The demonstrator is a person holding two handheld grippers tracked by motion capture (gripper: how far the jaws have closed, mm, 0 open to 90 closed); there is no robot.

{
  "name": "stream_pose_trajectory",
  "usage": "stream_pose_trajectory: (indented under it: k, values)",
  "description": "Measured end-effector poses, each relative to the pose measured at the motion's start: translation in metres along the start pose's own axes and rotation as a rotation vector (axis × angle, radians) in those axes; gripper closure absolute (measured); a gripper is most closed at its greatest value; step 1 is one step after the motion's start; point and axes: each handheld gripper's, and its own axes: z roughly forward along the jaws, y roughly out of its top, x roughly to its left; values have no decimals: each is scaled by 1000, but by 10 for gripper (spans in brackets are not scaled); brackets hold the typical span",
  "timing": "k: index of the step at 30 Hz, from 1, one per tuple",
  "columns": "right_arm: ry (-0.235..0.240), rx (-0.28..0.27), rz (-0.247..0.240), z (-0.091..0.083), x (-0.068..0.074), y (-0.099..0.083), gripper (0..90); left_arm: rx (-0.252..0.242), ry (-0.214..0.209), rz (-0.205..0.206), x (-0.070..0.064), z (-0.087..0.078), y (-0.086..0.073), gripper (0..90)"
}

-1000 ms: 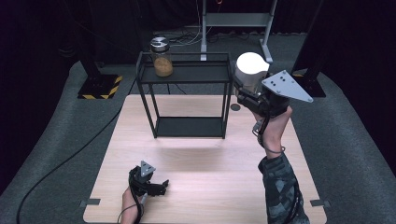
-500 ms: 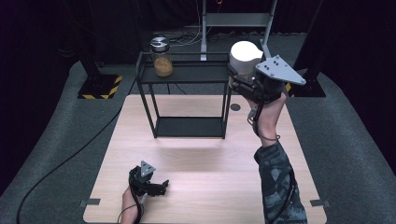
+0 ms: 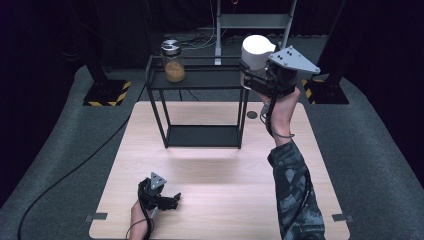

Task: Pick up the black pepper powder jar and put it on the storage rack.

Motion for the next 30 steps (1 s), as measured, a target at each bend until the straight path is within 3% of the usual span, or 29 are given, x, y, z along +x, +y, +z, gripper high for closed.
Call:
stream_pose_trajectory:
  k: [19,30]
  values:
    - [45,76,77,44,-11,13,296,-2,-4,5,0,0,-1,4]
    - [58,137,96,68,-15,21,296,-1,-5,5,0,0,0,4]
